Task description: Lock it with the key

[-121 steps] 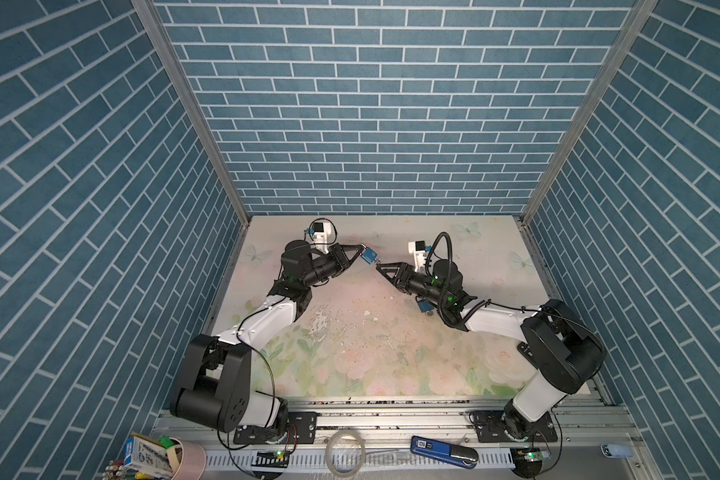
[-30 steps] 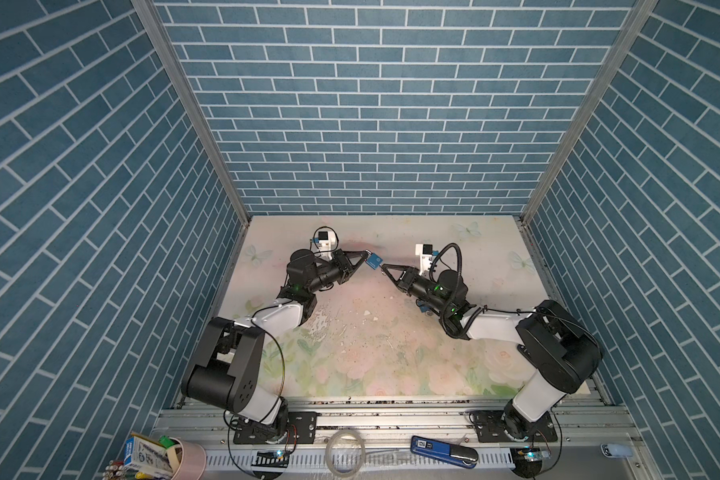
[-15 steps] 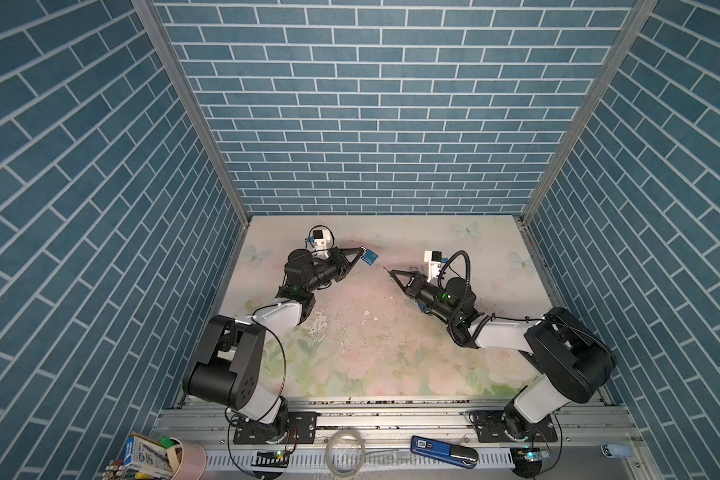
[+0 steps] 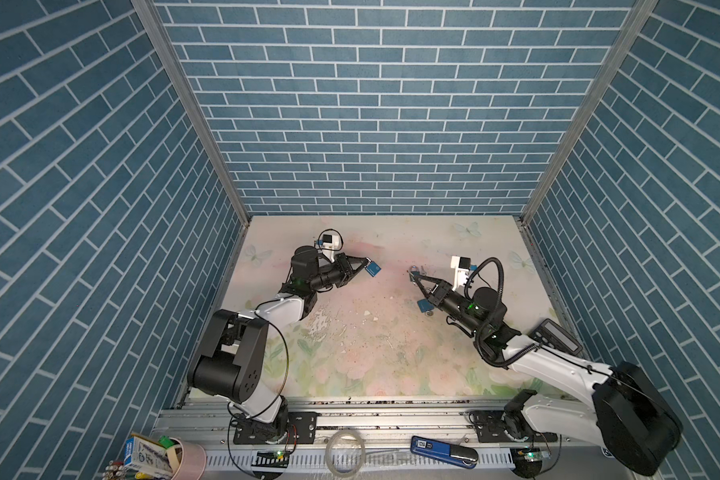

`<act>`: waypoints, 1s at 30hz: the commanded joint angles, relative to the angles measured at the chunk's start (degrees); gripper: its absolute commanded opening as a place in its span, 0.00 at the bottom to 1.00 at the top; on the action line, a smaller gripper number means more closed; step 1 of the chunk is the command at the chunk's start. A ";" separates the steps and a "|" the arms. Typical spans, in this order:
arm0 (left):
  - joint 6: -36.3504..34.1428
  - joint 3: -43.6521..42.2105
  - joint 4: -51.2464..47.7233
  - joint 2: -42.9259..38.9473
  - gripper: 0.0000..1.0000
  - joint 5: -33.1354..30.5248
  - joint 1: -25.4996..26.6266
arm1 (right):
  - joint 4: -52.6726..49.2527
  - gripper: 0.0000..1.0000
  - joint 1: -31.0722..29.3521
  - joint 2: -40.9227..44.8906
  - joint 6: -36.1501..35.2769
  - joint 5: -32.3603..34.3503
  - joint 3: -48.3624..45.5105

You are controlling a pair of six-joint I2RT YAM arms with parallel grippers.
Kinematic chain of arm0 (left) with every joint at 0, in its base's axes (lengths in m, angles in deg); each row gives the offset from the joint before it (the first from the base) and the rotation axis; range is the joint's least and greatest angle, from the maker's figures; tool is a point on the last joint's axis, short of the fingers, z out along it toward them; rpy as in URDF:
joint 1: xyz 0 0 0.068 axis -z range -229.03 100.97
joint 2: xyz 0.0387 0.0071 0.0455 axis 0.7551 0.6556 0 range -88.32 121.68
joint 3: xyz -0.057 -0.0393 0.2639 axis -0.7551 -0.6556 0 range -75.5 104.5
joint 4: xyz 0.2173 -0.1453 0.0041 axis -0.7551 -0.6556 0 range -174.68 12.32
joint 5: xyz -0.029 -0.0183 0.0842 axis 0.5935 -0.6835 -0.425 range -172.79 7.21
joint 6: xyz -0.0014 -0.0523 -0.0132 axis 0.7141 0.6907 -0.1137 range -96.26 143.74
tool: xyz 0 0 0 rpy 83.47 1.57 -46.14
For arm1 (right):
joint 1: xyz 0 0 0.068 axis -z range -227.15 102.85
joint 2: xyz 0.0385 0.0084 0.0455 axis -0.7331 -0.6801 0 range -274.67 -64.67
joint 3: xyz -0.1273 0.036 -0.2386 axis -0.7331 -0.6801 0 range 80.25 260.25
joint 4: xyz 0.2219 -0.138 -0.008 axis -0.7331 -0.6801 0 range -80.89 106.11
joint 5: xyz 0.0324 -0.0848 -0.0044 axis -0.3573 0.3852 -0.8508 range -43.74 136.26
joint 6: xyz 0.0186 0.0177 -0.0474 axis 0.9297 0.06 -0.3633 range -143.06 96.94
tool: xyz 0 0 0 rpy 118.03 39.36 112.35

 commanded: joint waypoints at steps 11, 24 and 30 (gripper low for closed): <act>-28.39 17.54 -34.73 10.24 0.00 3.36 0.05 | -29.08 0.00 1.26 21.63 0.33 7.26 -7.15; -38.48 29.82 -46.11 21.50 0.00 5.09 0.27 | -29.21 0.00 3.10 18.34 2.07 5.62 -8.20; -44.08 36.66 -53.99 25.99 0.00 4.47 0.25 | -24.59 0.00 4.66 14.74 3.14 3.49 -9.31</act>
